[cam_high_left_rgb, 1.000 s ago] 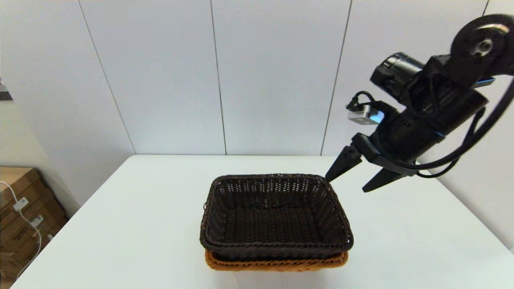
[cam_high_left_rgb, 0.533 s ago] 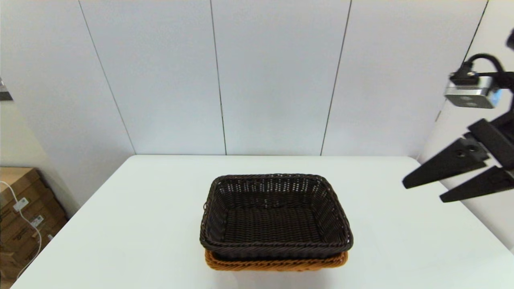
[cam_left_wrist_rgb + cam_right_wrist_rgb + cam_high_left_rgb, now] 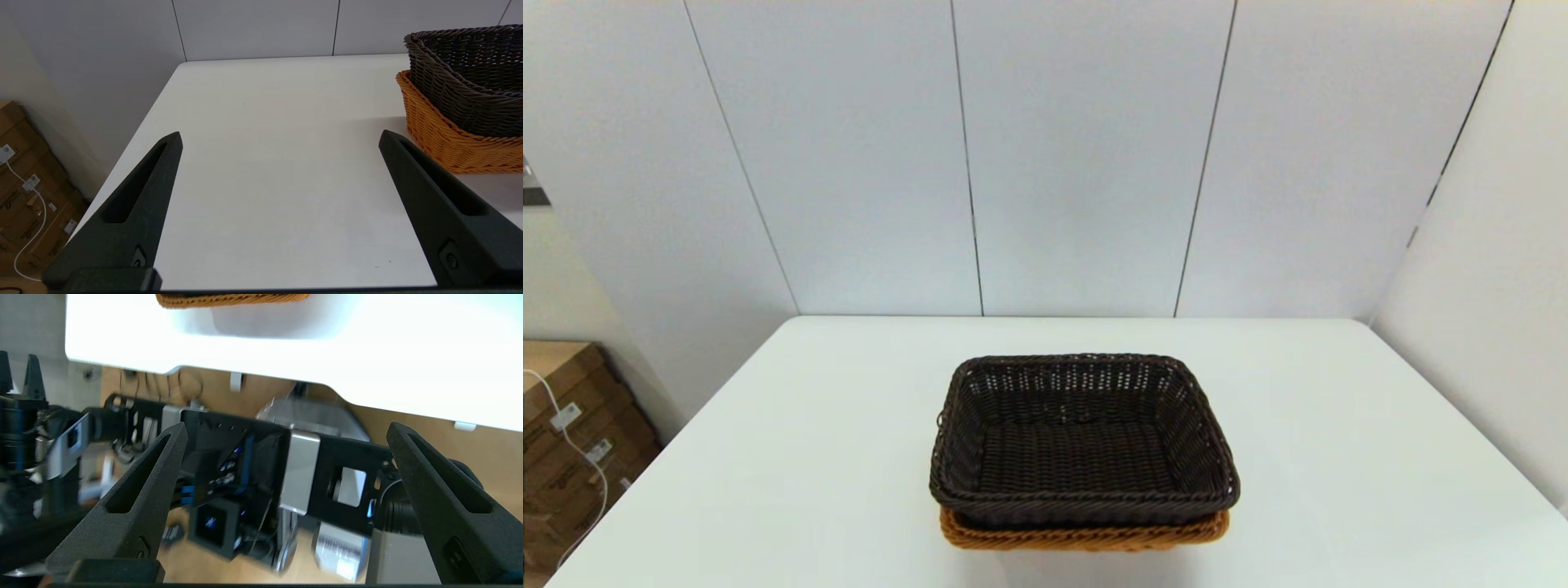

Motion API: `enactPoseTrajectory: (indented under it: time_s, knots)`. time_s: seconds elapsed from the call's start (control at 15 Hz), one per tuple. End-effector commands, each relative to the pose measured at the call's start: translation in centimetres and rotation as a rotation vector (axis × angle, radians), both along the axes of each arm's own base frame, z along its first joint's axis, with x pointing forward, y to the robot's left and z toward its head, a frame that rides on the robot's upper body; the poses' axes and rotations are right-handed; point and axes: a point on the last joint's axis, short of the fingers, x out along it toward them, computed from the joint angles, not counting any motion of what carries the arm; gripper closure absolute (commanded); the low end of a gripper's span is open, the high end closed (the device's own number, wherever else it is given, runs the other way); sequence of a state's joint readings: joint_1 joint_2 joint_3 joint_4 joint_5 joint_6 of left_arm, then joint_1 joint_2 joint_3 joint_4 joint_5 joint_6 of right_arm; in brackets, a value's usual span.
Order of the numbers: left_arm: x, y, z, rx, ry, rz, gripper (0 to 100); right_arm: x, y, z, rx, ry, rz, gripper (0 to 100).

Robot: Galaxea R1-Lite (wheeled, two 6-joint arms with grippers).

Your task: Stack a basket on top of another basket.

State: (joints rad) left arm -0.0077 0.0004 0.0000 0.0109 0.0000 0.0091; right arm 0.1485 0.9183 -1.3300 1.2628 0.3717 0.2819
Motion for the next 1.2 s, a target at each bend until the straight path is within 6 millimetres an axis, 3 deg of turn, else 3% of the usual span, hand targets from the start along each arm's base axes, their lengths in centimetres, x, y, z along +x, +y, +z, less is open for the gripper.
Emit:
enactPoseTrajectory:
  time_s: [0.07, 0.53, 1.07, 1.2]
  knots:
    - [0.0, 0.0, -0.1, 0.0, 0.003, 0.0, 0, -9.3, -1.0, -4.9, -0.01, -0.235, -0.1, 0]
    - [0.0, 0.0, -0.1, 0.0, 0.003, 0.0, 0, -13.1, -0.8, -9.7, 0.001, -0.338, -0.12, 0]
    - [0.0, 0.0, -0.1, 0.0, 0.004, 0.0, 0, -15.1, -0.3, -14.8, 0.012, -0.573, -0.159, 0]
    - [0.0, 0.0, -0.1, 0.0, 0.004, 0.0, 0, -14.4, -0.3, -15.6, -0.015, -0.558, -0.153, 0]
